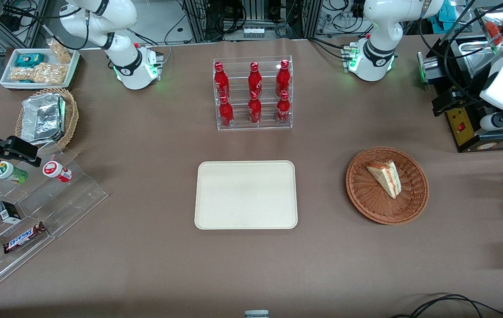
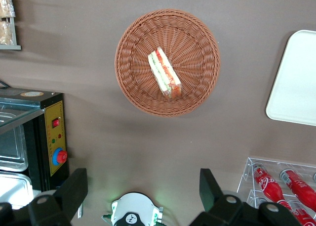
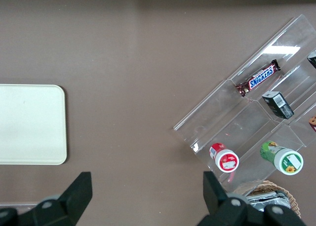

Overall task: Place sandwich from basket to tray
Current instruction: 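Move the left gripper over the sandwich in the wicker basket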

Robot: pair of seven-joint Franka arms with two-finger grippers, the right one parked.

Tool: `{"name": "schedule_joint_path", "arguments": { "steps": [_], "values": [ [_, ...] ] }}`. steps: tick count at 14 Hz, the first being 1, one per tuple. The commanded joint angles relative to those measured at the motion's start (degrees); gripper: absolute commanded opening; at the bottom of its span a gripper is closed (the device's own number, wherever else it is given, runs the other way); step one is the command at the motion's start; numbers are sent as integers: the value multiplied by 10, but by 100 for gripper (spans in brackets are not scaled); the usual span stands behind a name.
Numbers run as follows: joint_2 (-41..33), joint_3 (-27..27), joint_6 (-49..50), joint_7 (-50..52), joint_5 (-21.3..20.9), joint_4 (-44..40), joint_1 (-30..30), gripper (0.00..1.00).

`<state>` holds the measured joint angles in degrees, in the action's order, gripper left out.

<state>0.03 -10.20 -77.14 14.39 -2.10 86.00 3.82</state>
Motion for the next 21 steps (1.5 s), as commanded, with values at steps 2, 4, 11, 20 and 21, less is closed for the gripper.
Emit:
{"name": "schedule_joint_path", "arguments": {
  "steps": [2, 4, 11, 20, 21],
  "values": [
    [-3, 1, -6, -2, -5, 4, -4, 100],
    [5, 1, -6, 4, -6, 4, -5, 100],
    [53, 1, -12, 54, 43, 54, -5, 100],
    [57, 3, -342, 232, 56, 282, -11, 100],
    [64, 4, -357, 232, 52, 289, -10, 100]
  ]
}}
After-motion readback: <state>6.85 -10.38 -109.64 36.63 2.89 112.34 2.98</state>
